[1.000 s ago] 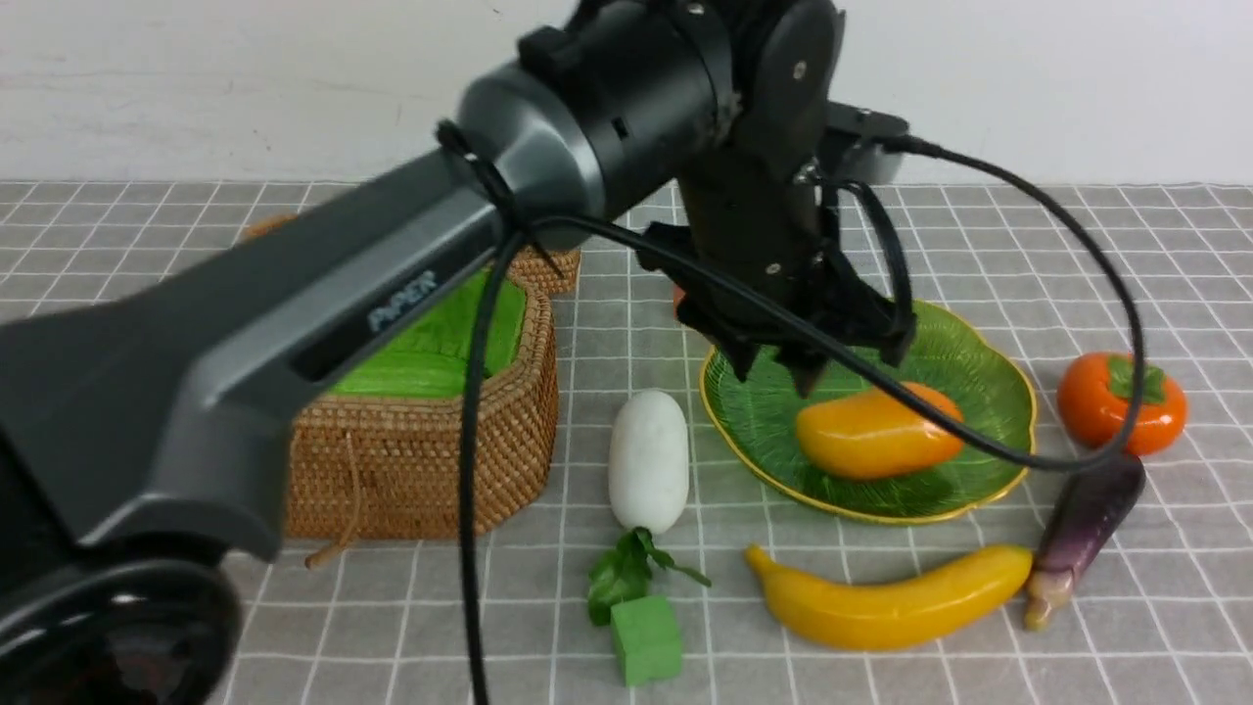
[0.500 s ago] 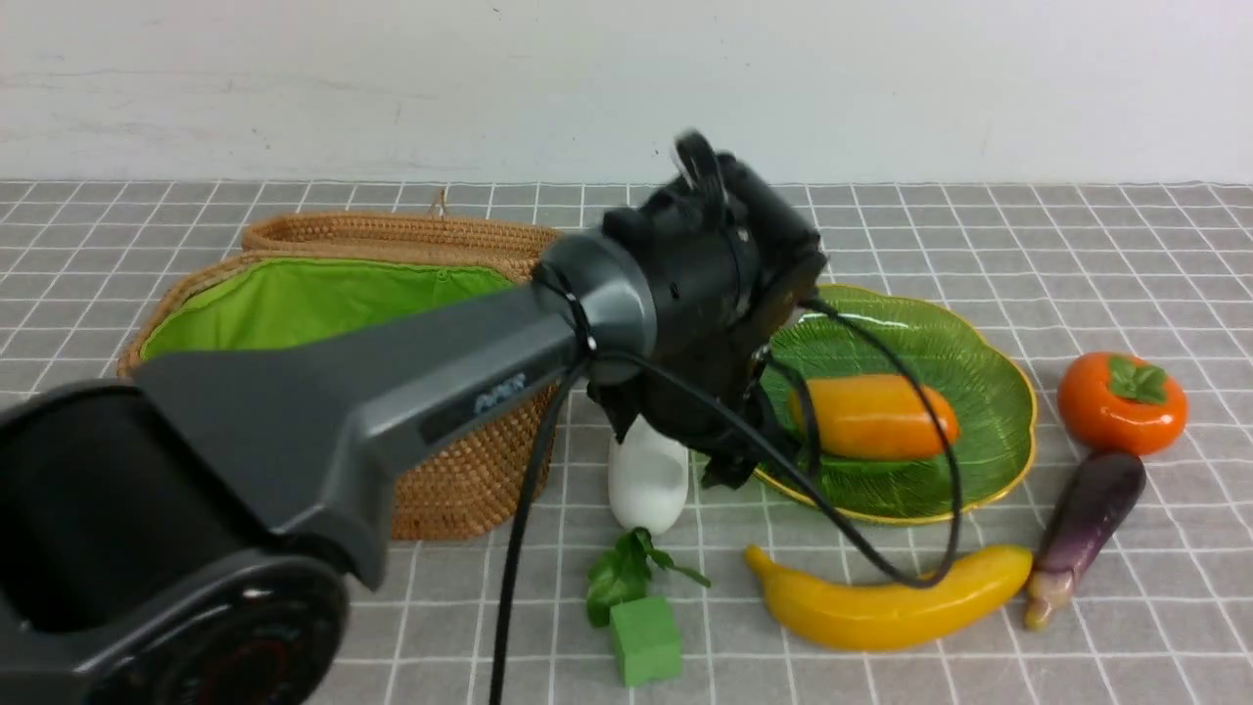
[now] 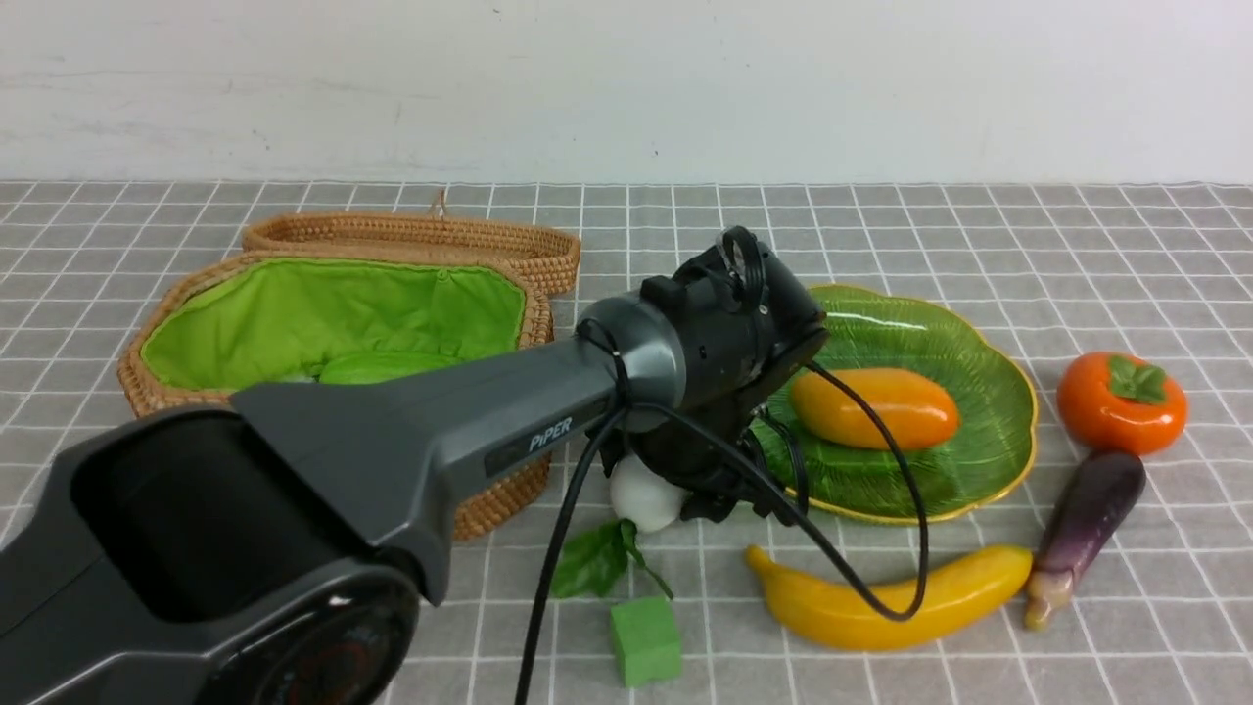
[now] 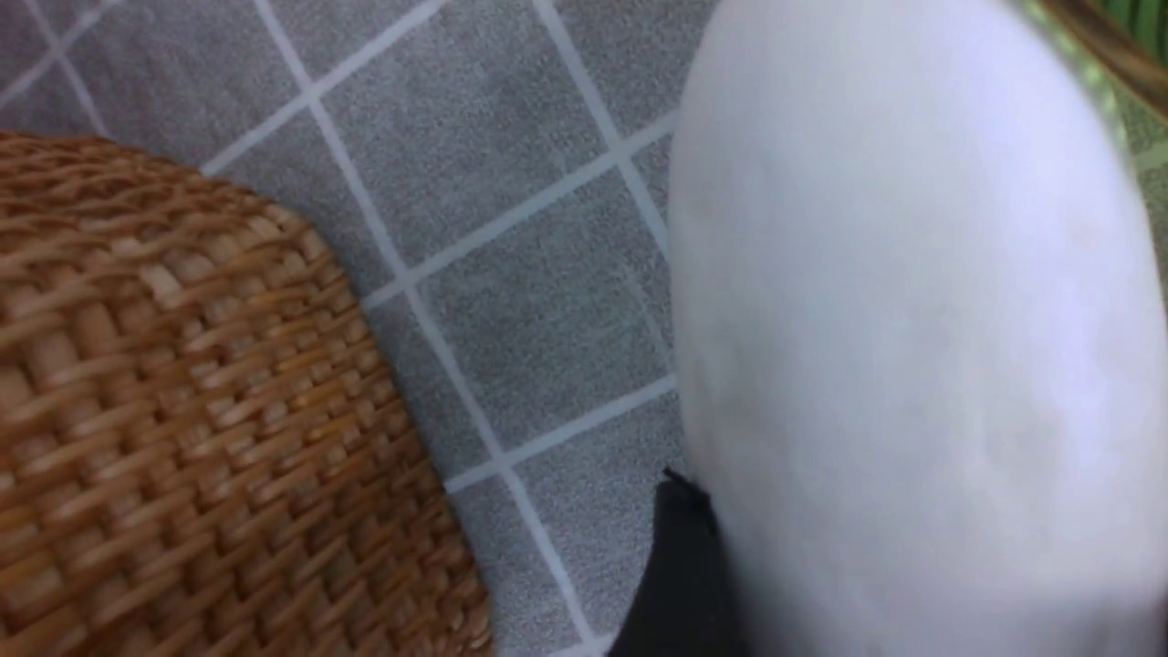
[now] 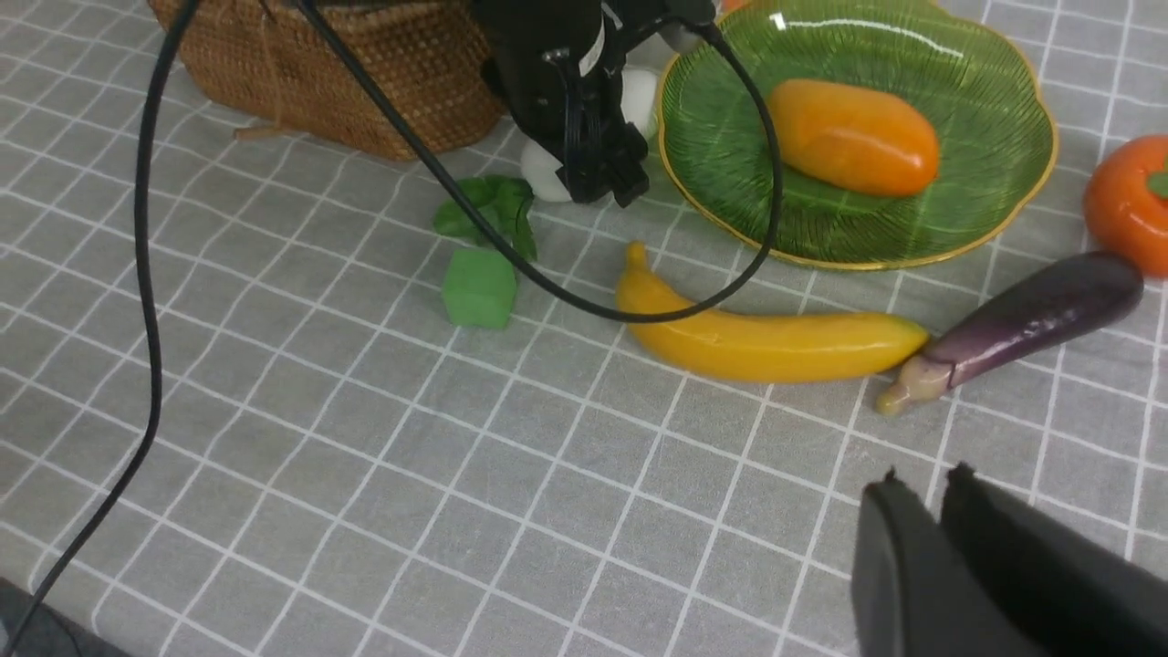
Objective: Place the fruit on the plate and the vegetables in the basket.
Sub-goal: Take a daikon with your left arm and place it on the basket on the left.
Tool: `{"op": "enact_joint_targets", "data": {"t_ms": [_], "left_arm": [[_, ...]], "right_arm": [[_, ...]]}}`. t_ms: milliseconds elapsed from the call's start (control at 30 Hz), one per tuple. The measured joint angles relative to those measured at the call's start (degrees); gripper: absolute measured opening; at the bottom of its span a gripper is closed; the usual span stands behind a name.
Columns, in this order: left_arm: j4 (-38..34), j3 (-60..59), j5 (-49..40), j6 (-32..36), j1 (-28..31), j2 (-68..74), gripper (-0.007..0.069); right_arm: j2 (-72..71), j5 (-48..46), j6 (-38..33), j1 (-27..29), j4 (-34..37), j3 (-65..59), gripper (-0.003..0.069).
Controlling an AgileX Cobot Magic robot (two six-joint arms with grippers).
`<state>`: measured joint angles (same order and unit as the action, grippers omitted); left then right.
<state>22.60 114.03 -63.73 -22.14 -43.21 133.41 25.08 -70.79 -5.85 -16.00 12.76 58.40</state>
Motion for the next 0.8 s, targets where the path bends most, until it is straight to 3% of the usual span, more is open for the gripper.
{"op": "enact_joint_targets", "data": {"t_ms": [267,467,567,700,733,800], "left_arm": [[-2.98,3.08,-6.27,2.97,-1.34,-11.15,0.0521],[-2.70,1.29,-6.77,14.52,-1.83,-26.06,0.0521],[-2.54,-3.15,-6.93,26.98,2.96,-33.84,0.0521],[-5.14,-11.96,-5.64,44.06,13.51,-37.75,0.0521],[-5.30,-11.96,-5.64,44.06,14.02,-37.75,0.0521],[-7.48,-16.62,-1.82,52.53,19.34,-36.23,0.0521]], "right_arm": [[-0.81,2.06,0.00,0.00,2.11,0.00,0.0074],[-0.81,9.71,-2.21,0.00,3.65,0.00,0.0074],[-0.81,14.26,-4.96,0.00,4.89,0.00,0.0074],[-0.81,16.02,-6.06,0.00,5.86,0.00,0.0076],[-0.81,16.02,-6.06,0.00,5.92,0.00,0.0076],[-0.81,15.64,-6.12,0.00,6.08,0.00,0.0077]]}}
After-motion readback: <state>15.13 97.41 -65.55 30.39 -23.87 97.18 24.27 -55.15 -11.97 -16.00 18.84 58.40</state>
